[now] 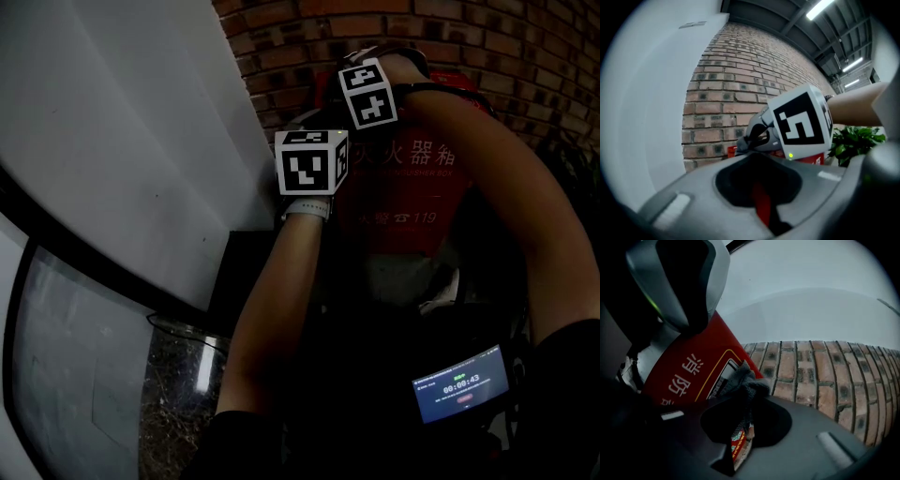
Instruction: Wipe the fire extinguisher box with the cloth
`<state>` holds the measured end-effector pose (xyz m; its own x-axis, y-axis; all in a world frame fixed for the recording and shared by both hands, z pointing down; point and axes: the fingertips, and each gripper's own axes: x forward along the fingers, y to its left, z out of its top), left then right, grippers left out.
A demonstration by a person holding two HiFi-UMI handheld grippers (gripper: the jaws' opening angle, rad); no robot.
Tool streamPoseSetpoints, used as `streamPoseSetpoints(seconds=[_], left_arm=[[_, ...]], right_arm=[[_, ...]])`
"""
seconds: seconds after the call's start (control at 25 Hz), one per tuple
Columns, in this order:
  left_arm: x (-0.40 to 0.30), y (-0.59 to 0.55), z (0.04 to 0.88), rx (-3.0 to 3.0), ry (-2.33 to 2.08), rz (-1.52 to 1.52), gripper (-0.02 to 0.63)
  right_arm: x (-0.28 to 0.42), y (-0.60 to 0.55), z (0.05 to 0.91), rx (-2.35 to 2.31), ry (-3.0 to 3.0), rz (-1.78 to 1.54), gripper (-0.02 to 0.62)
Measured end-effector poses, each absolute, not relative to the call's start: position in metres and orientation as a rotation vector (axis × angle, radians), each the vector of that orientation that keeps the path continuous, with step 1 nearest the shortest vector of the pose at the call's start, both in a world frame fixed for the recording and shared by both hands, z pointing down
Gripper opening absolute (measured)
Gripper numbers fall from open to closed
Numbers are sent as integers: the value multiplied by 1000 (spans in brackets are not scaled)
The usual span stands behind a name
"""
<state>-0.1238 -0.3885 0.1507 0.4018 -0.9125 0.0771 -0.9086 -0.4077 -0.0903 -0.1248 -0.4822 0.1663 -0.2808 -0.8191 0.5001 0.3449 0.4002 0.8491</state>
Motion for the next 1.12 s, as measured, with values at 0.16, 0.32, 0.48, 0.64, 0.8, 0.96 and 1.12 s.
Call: streamPoseSetpoints(seconds=[0.16, 0.32, 0.48, 0.64, 0.8, 0.96, 1.12], left_arm=[[-105, -388, 145, -2614, 1657, -175, 2], [-77, -385, 141, -2625, 1617, -180, 2], [-51, -385, 140, -2630, 1584, -193, 2], [-24, -384, 139, -2636, 1553, -212, 2], [3, -384, 137, -2638, 1526, -234, 2], [27, -386, 138, -2627, 1507, -273, 2], [47, -386, 141, -2653, 1489, -278, 2]], right_arm=[[-102, -481, 167, 455, -1432, -1186, 34], [-65, -481, 166, 464, -1421, -1152, 34], [-22, -486, 165, 493, -1417, -1105, 34], [16, -489, 163, 523, -1411, -1082, 34], [49, -489, 163, 542, -1404, -1065, 34], [84, -488, 162, 571, -1400, -1044, 34], [118, -488, 162, 606, -1389, -1017, 34]])
